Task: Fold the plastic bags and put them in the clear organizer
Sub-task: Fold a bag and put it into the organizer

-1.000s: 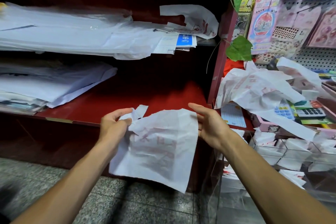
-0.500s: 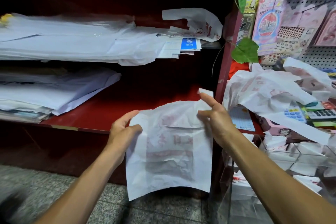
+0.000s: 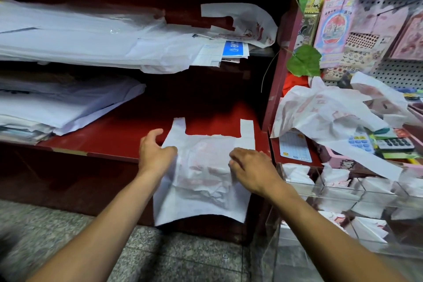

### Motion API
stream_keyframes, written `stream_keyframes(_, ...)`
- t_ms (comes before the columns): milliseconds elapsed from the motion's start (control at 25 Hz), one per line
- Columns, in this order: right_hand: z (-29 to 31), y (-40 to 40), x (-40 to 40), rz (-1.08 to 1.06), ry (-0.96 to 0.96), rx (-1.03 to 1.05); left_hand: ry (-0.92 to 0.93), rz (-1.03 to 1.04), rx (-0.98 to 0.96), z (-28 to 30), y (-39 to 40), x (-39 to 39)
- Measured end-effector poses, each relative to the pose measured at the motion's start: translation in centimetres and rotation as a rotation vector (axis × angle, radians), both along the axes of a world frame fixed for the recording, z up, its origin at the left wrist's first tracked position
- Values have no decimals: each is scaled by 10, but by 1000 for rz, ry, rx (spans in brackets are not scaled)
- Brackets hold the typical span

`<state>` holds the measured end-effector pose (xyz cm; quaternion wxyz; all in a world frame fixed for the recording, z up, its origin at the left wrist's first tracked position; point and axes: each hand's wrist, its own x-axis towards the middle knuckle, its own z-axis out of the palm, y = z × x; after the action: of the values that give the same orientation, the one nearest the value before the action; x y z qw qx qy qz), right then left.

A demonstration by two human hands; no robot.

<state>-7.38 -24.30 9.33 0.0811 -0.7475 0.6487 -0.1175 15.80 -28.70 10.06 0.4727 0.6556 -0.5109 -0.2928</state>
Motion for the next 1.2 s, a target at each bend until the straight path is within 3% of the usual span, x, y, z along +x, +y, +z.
stream_keyframes(80,-2,-7,-6,-4,15,11,-502,-142,-208,1,10,-2)
stream_keyframes(120,-4,-10,-8,-3,29,36,-640,-289,-237,0,13,-5)
stream_keyframes(200,-9,-13,-11,-8,23,75,-794,-550,-100,-6,19,-11)
stream_keyframes(280,-13,-14,-9,-20,-6,-24,-912,-613,-8,-15,16,-16)
stream_keyframes(400,-9,-9,-4,-77,21,-275,-922,-561,4,-22,1,-21)
stream_keyframes(480,-8,-5,0,-45,75,-327,-955,-559,21,-28,-14,-23)
stream_keyframes(800,-36,-1,-11,101,213,-238,-879,-615,98,-25,-64,-25)
stream_keyframes(1000,-34,12,-13,136,299,-132,-991,-384,-201,-18,-34,-36)
stream_keyframes(1200,-11,17,-20,137,181,-41,-975,-462,-233,6,35,-25)
